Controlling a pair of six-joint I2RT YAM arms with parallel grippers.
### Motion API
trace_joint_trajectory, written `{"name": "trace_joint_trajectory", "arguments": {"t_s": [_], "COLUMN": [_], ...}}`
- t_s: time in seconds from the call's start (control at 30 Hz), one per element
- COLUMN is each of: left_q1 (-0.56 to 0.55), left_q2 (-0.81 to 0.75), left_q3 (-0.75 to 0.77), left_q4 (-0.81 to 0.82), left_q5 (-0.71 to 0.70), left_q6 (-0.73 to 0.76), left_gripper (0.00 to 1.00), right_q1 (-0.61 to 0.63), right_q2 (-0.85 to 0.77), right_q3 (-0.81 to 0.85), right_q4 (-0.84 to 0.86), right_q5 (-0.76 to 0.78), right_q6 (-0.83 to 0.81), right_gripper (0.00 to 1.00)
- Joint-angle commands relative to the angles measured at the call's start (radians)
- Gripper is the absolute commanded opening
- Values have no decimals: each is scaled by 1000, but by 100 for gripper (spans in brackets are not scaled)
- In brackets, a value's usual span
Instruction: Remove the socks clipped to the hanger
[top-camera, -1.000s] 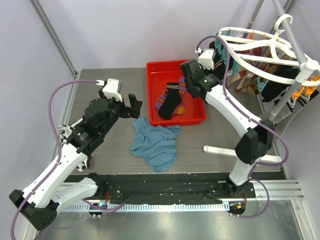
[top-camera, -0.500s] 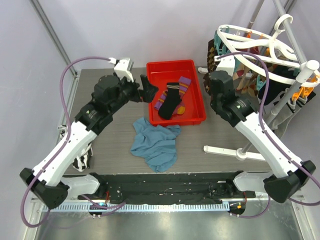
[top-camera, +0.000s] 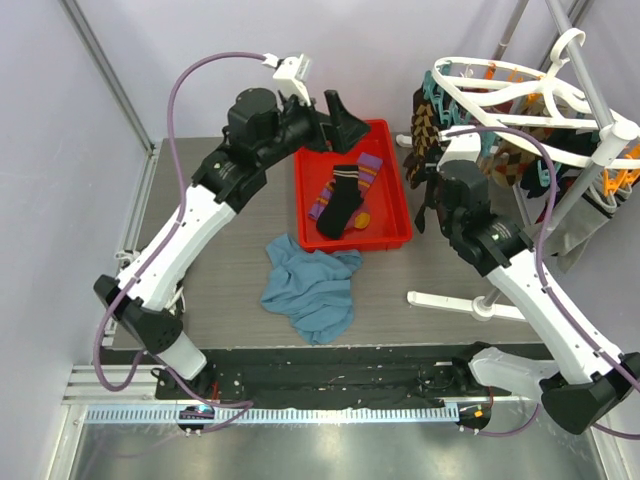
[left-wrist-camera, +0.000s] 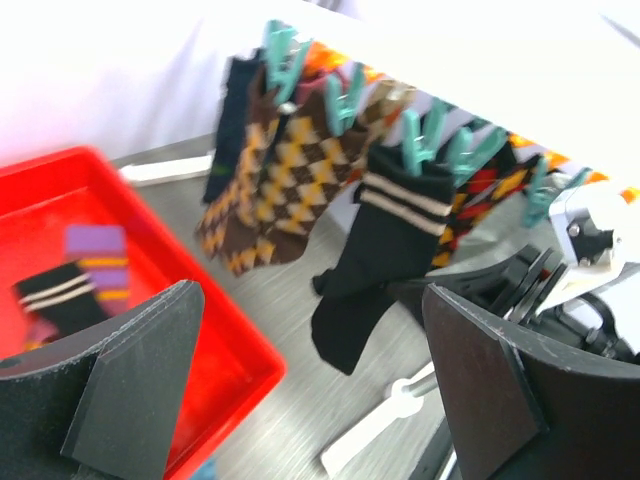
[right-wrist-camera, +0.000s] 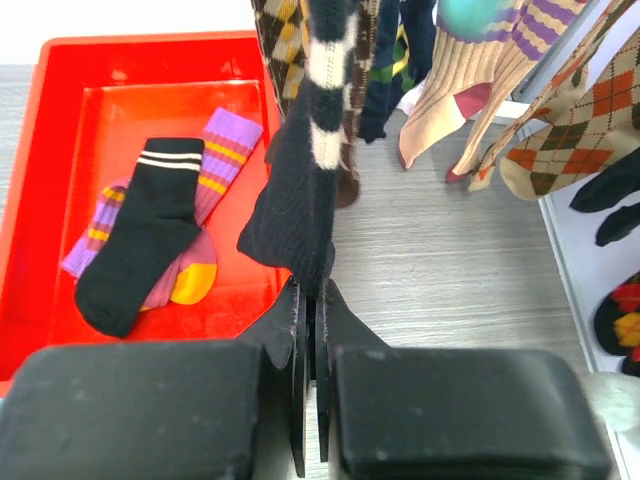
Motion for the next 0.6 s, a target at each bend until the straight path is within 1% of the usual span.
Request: {"name": "trace_joint_trajectory", "arguments": {"t_s": [0.0, 0.07, 0.27, 0.57], "left_q1": [-40, -48, -85, -123], "left_q2": [55, 78, 193, 340], "left_q3": [100, 116, 223, 357], "left_q4": [77, 108, 161, 182], "left_q5": [50, 50, 54, 59], "left_q6": [-27, -43, -80, -106], "left_gripper": [96, 96, 94, 93], "right_q1": [-16, -25, -38, -52], "right_q2": [-77, -90, -119, -156], "right_q3": [-23, -39, -65, -88], "right_q4": [75, 89, 97, 106], "right_q5": [-68, -87, -95, -94], "right_q6": [15, 19, 41, 39], "right_gripper": [1, 1, 1, 1]}}
